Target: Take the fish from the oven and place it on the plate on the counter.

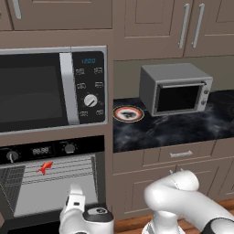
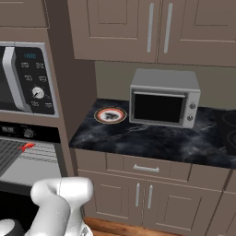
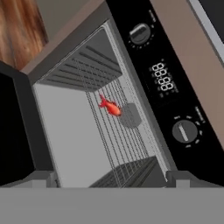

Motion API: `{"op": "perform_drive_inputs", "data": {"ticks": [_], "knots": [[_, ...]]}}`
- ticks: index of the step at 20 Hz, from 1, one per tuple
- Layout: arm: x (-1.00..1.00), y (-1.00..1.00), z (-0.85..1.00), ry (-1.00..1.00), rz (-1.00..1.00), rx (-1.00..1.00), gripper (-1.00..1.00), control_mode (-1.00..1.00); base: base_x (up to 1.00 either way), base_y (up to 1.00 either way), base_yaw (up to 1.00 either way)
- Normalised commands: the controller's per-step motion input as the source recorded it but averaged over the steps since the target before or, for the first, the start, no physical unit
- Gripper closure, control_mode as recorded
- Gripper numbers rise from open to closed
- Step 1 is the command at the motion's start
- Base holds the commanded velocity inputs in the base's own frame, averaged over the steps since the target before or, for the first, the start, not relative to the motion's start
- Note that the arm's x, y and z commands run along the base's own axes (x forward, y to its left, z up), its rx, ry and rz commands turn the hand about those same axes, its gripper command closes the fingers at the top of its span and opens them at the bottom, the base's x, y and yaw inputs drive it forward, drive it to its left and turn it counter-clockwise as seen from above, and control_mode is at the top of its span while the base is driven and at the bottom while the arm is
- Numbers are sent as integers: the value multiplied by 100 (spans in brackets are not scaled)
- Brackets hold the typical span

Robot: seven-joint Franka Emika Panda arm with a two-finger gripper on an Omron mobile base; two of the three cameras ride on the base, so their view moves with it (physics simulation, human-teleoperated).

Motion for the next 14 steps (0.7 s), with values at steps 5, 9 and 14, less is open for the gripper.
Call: {"op": "perform_drive_inputs", "data": {"ticks": [5, 9, 14], "knots": [[16, 13, -13, -2, -19, -9, -100, -100, 0, 0, 0], [4, 28, -3, -9, -21, -13, -100, -100, 0, 0, 0], [31, 35, -18, -17, -15, -16, -100, -100, 0, 0, 0]]}}
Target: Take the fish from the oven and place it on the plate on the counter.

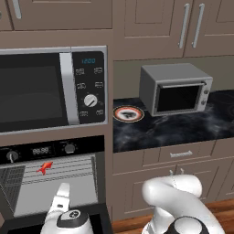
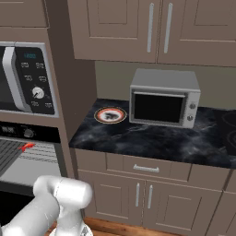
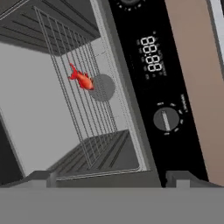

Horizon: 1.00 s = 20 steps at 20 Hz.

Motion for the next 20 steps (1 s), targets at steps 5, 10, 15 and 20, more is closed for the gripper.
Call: {"op": "perform_drive_inputs", "data": {"ticks": [5, 10, 15, 20], "knots": [[61, 44, -7, -8, -1, -18, -100, -100, 0, 0, 0], [63, 27, -27, -4, 0, -14, -100, -100, 0, 0, 0], [32, 2, -54, -1, 0, -9, -100, -100, 0, 0, 0], [23, 0, -63, 0, 0, -8, -100, -100, 0, 0, 0]]}}
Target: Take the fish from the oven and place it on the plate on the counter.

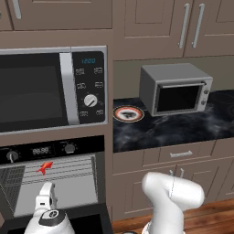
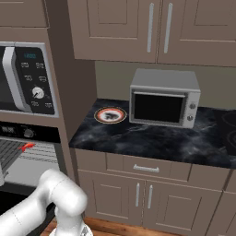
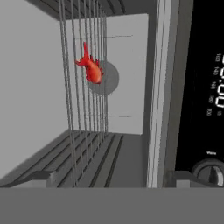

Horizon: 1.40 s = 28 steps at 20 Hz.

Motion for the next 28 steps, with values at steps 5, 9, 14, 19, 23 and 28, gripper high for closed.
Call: {"op": "perform_drive_inputs", "data": {"ticks": [5, 9, 14, 19, 23, 28], "knots": [[21, 1, -31, -2, 1, -16, -100, -100, 0, 0, 0], [4, 7, -14, 1, 12, -37, -100, -100, 0, 0, 0], [12, 0, -19, 9, 22, -43, -100, -100, 0, 0, 0], [39, 0, -3, 11, 21, -24, -100, -100, 0, 0, 0], [55, 0, 0, 0, 4, 0, -100, -100, 0, 0, 0], [57, 0, -20, -1, 0, 0, -100, -100, 0, 0, 0]]}}
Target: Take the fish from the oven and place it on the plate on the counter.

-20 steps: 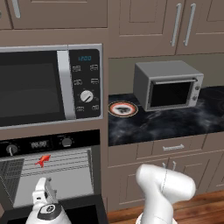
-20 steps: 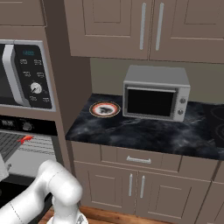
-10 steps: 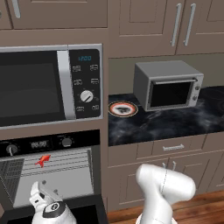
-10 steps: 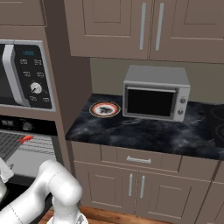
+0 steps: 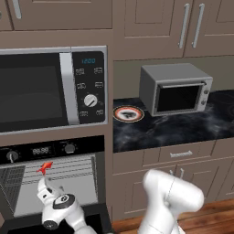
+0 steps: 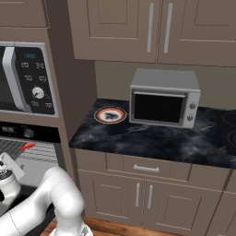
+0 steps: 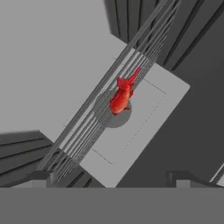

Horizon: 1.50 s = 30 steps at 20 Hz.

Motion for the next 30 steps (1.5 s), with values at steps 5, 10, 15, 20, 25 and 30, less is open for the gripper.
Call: {"op": "perform_drive_inputs", "data": {"ticks": [5, 10, 15, 20, 25, 30], "knots": [[42, 0, -40, -1, 0, 0, -100, -100, 0, 0, 0], [41, 0, -44, 0, 0, 0, -100, -100, 0, 0, 0], [44, 5, -49, 0, 0, 0, -100, -100, 0, 0, 0], [28, 20, -55, 0, 0, 0, -100, -100, 0, 0, 0], [2, 30, -70, 0, 0, 0, -100, -100, 0, 0, 0], [6, 29, -70, -2, 0, 0, -100, -100, 0, 0, 0]]}}
